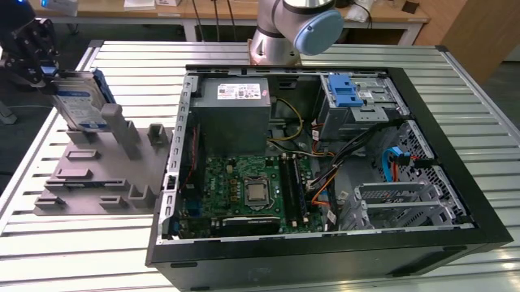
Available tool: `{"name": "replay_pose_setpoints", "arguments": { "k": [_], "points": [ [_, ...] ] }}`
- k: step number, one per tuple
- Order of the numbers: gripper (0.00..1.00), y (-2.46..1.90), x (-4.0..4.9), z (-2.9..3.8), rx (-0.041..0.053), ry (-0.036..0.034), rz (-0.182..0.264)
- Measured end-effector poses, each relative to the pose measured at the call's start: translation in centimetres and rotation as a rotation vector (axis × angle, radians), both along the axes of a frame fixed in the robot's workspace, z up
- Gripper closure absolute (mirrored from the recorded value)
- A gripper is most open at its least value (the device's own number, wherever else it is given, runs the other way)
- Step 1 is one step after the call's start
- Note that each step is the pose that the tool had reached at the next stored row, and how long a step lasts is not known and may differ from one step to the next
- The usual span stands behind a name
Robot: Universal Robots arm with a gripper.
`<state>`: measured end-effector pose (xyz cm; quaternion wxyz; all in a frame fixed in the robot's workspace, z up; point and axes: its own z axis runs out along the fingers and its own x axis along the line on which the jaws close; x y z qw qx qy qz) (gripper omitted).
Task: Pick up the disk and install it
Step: 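Pick up the disk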
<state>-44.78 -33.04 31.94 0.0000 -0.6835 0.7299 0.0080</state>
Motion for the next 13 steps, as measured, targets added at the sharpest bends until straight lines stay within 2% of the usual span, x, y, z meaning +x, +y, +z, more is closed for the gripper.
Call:
{"name": "replay_pose_setpoints", "arguments": {
  "k": [13],
  "points": [
    [0.64, 0.00, 0.00, 0.63, 0.0000, 0.0000, 0.000]
  ]
}}
